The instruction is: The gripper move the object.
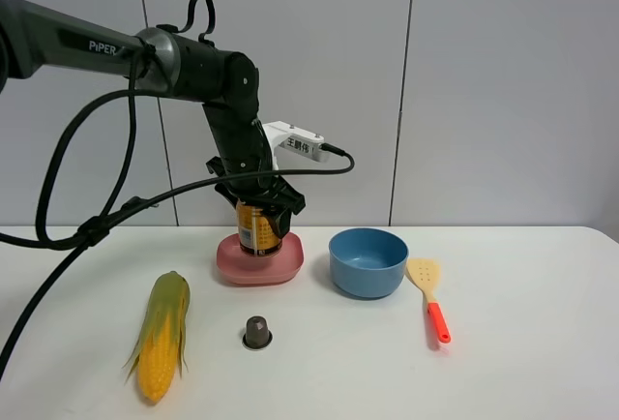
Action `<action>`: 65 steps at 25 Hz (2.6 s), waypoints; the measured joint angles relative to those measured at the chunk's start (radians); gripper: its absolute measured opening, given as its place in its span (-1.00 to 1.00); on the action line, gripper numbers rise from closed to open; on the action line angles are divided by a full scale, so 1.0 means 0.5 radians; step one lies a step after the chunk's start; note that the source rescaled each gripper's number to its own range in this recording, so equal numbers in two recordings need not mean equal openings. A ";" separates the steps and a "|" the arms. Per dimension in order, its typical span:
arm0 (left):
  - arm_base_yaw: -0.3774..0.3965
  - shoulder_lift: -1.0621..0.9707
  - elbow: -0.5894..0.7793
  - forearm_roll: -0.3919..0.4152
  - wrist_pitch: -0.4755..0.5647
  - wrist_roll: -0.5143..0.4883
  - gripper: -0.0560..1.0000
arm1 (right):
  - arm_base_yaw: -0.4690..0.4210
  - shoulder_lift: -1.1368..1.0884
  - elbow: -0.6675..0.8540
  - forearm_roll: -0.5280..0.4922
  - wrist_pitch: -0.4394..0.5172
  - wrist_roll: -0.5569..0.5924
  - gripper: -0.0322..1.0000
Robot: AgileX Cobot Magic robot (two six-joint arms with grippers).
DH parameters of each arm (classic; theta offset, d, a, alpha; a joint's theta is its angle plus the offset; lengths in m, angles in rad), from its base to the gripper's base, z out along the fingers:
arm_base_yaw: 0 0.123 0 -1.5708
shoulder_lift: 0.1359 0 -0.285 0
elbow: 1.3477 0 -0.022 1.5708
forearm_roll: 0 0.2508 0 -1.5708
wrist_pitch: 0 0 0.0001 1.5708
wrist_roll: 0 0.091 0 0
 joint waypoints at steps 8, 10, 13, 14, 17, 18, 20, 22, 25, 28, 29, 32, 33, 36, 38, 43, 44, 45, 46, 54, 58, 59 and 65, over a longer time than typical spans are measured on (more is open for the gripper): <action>0.013 0.099 -0.002 -0.007 -0.086 0.104 -0.87 | 0.000 0.000 0.000 0.000 0.000 0.000 1.00; 0.013 0.113 -0.002 -0.006 -0.116 0.130 -0.87 | 0.000 0.000 0.000 0.000 0.000 0.000 1.00; 0.013 0.122 -0.002 -0.006 -0.126 0.137 -0.87 | 0.000 0.000 0.000 0.000 0.000 0.000 1.00; 0.013 0.122 -0.002 -0.006 -0.136 0.139 -0.87 | 0.000 0.000 0.000 0.000 0.000 0.000 1.00; 0.013 0.139 -0.002 -0.006 -0.168 0.159 -0.87 | 0.000 0.000 0.000 0.000 0.000 0.000 1.00; 0.013 0.138 -0.002 -0.011 -0.175 0.164 -0.87 | 0.000 0.000 0.000 0.000 0.000 0.000 1.00; 0.013 0.138 -0.002 -0.016 -0.174 0.180 -0.87 | 0.000 0.000 0.000 0.000 0.000 0.000 1.00; 0.013 0.138 -0.002 -0.017 -0.174 0.182 -0.77 | 0.000 0.000 0.000 0.000 0.000 0.000 1.00; 0.013 0.135 -0.004 -0.014 -0.270 0.163 0.44 | 0.000 0.000 0.000 0.000 0.000 0.000 1.00; 0.013 0.132 -0.011 -0.065 -0.326 0.113 0.89 | 0.000 0.000 0.000 0.000 0.000 0.000 1.00; 0.013 0.132 -0.011 -0.078 -0.326 0.106 0.92 | 0.000 0.000 0.000 0.000 0.000 0.000 1.00; 0.013 0.121 -0.011 -0.078 -0.320 0.093 0.96 | 0.000 0.000 0.000 0.000 0.000 0.000 1.00; 0.013 0.107 -0.011 -0.078 -0.308 0.091 0.97 | 0.000 0.000 0.000 0.000 0.000 0.000 1.00; 0.013 0.024 -0.009 -0.078 -0.229 0.068 0.96 | 0.000 0.000 0.000 0.000 0.000 0.000 1.00; 0.013 -0.070 -0.009 -0.078 -0.145 0.042 0.96 | 0.000 0.000 0.000 0.000 0.000 0.000 1.00; 0.032 -0.332 -0.009 -0.100 -0.052 -0.135 0.96 | 0.000 0.000 0.000 0.000 0.000 0.000 1.00; 0.042 -0.388 -0.009 -0.100 -0.050 -0.154 0.96 | 0.000 0.000 0.000 0.000 0.000 0.000 1.00; 0.051 -0.440 -0.009 -0.098 -0.041 -0.164 0.96 | 0.000 0.000 0.000 0.000 0.000 0.000 1.00; 0.067 -0.489 -0.008 -0.093 -0.029 -0.172 0.96 | 0.000 0.000 0.000 0.000 0.000 0.000 1.00; 0.224 -0.704 -0.001 -0.041 0.113 -0.180 0.96 | 0.000 0.000 0.000 0.000 0.000 0.000 1.00; 0.330 -0.764 0.036 0.026 0.198 -0.141 0.96 | 0.000 0.000 0.000 0.000 0.000 0.000 1.00; 0.364 -0.787 0.082 0.042 0.198 -0.135 0.96 | 0.000 0.000 0.000 0.000 0.000 0.000 1.00; 0.564 -1.096 0.714 0.116 0.038 -0.130 0.97 | 0.000 0.000 0.000 0.000 0.000 0.000 1.00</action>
